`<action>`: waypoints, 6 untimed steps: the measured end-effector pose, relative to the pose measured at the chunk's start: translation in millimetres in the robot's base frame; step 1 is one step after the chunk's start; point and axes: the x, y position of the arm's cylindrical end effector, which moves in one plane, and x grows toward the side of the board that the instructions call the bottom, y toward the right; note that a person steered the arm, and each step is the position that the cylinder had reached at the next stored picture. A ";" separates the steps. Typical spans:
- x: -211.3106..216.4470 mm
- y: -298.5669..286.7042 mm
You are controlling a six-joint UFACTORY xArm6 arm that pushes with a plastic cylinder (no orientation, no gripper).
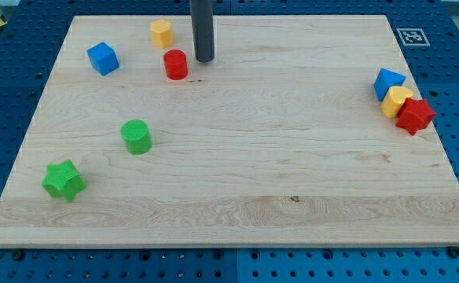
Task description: Move the red circle to the center
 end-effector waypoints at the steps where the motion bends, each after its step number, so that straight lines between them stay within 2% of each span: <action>1: -4.1 -47.6; 2: -16.0 -85.8; 3: -9.8 -98.6; 4: 16.1 -81.6; 6: 26.3 -27.6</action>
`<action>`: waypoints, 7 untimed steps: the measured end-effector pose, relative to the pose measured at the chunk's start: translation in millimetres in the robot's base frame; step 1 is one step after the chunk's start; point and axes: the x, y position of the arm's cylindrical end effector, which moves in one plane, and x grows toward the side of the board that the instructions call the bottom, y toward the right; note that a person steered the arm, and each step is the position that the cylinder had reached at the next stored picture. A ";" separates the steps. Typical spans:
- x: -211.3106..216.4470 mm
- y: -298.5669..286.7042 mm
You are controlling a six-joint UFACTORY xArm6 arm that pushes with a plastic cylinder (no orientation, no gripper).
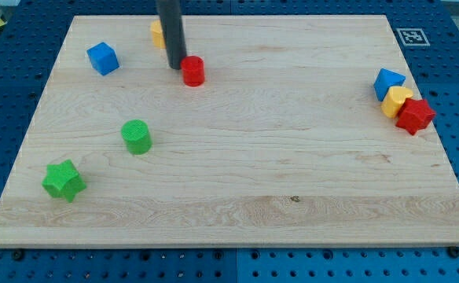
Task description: Move the red circle to the center
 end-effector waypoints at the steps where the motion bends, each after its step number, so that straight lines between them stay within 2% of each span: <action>1: 22.8 -26.7; 4: 29.9 32.5; 6: 3.4 45.9; 7: 6.0 69.4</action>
